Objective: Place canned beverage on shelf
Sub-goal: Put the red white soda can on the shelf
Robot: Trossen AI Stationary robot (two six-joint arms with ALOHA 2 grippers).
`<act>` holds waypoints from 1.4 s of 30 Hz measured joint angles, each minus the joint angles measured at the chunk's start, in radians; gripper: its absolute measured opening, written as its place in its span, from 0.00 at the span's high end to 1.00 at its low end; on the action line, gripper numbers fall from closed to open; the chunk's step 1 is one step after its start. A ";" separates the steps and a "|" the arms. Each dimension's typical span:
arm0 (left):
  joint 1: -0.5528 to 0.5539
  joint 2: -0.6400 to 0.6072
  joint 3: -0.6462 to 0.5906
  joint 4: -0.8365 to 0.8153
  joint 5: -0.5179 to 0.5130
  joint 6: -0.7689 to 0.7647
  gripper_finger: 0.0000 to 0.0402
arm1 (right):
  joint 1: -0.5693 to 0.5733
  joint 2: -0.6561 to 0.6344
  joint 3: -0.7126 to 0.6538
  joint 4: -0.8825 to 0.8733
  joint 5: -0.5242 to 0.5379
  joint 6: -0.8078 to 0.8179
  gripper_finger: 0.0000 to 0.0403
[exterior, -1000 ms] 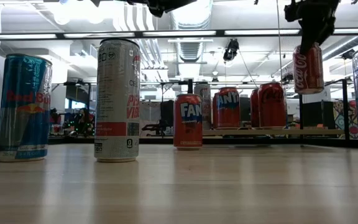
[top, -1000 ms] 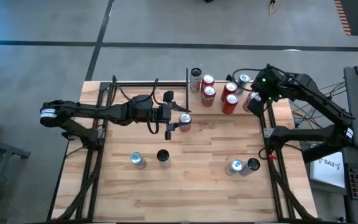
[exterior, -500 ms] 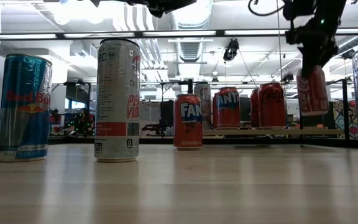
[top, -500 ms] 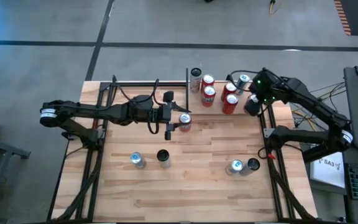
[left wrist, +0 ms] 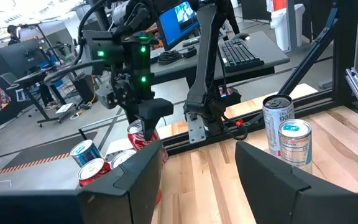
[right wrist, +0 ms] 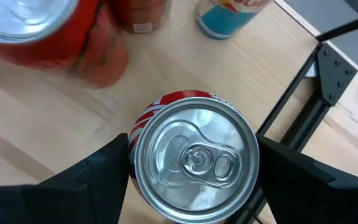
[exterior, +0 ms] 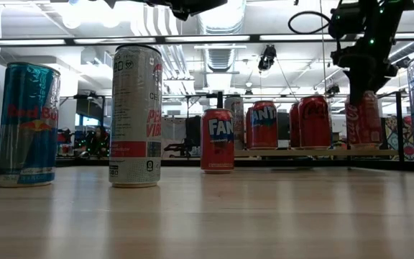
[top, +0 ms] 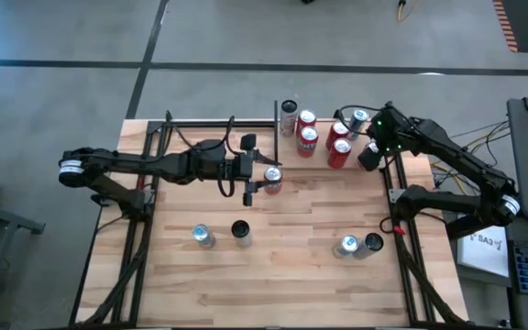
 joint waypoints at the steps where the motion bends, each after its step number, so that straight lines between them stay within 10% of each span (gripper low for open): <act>1: 0.000 0.000 0.000 0.000 0.000 0.000 0.53 | -0.003 0.000 -0.002 0.001 0.001 0.004 0.29; 42: 0.000 0.000 0.000 0.001 -0.001 0.005 0.53 | -0.020 0.071 -0.001 0.107 0.028 -0.053 0.23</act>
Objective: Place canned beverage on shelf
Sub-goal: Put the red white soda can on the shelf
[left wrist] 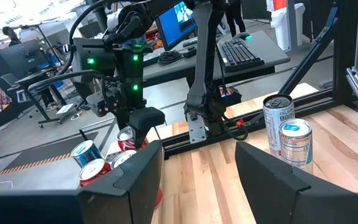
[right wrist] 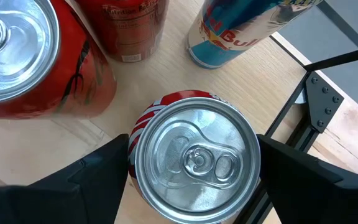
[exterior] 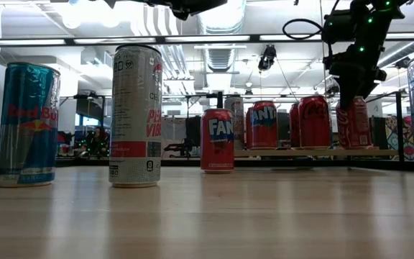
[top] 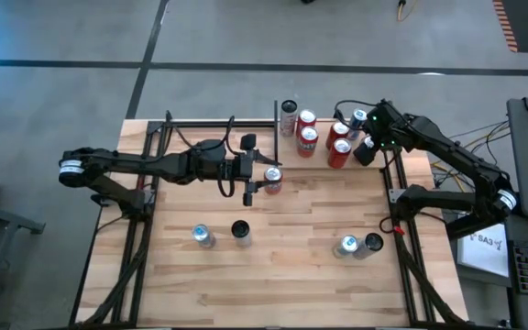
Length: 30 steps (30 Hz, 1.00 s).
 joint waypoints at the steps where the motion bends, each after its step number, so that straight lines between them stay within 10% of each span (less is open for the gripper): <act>1: 0.000 0.000 0.000 0.000 0.000 0.000 0.53 | 0.000 0.000 0.000 0.000 0.000 0.000 0.23; 30: 0.000 0.000 0.000 0.000 0.000 -0.001 0.53 | 0.000 0.000 0.088 -0.008 0.000 -0.004 0.17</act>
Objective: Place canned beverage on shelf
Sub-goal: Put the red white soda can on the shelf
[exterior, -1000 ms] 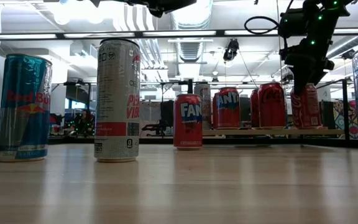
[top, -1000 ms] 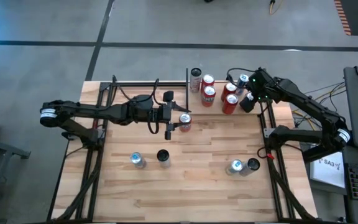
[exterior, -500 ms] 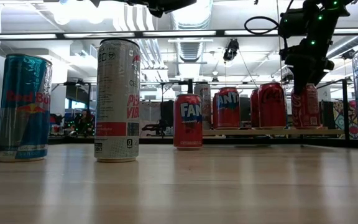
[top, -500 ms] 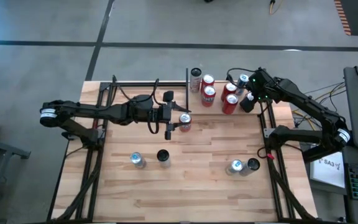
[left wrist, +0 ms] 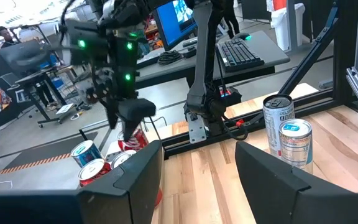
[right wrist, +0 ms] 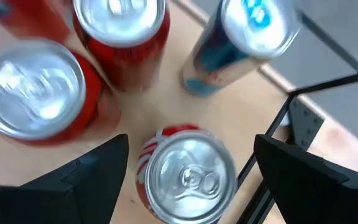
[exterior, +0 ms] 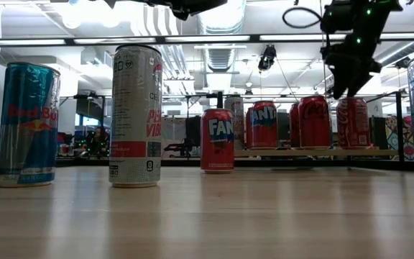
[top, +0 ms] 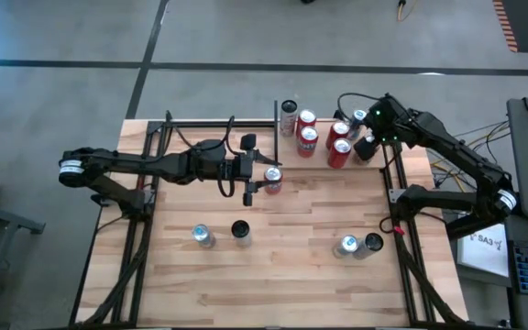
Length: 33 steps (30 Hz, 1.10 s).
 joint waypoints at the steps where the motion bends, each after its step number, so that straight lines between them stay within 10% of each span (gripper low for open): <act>1: 0.000 0.000 0.000 0.000 0.000 0.000 0.53 | 0.000 0.000 0.017 -0.001 0.000 -0.002 0.17; 27: 0.000 0.000 0.000 0.003 0.000 0.020 0.53 | 0.206 0.000 0.142 -0.236 -0.159 0.291 0.19; 33: 0.000 0.000 0.000 0.013 0.000 0.004 0.53 | 0.219 0.000 0.130 -0.268 -0.159 0.317 0.38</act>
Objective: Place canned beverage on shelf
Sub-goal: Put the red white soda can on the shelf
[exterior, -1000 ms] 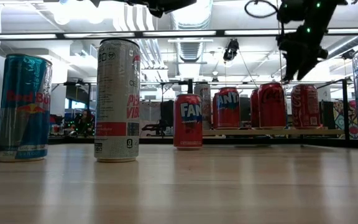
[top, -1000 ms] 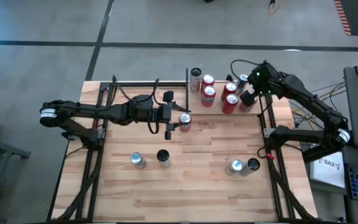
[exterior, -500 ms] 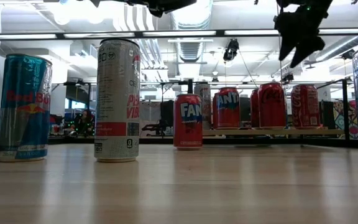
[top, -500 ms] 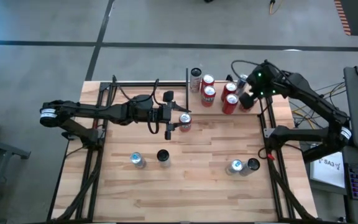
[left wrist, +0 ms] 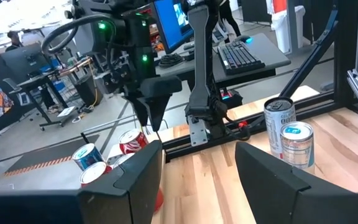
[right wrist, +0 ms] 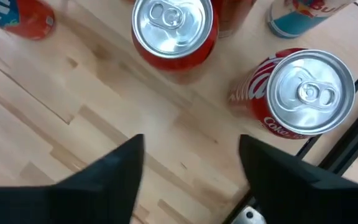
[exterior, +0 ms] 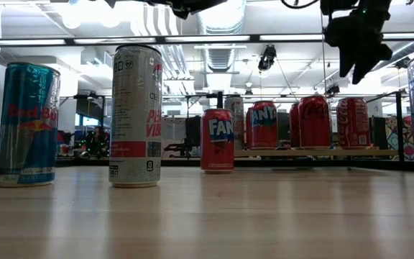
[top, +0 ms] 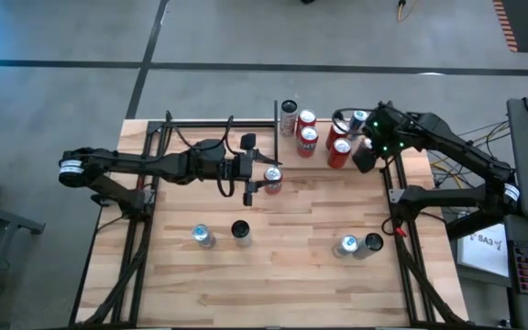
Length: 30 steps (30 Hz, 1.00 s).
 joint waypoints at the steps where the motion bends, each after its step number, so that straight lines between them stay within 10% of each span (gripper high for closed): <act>1: 0.000 0.000 0.000 -0.001 0.000 -0.005 0.53 | 0.000 0.000 -0.001 0.000 0.000 0.000 0.43; 10: 0.000 0.003 0.000 0.023 0.000 -0.053 0.53 | 0.000 0.000 -0.032 0.007 0.029 0.015 0.95; 30: 0.000 0.003 0.000 0.087 0.000 -0.024 0.53 | -0.001 0.001 -0.063 0.006 0.201 0.051 0.98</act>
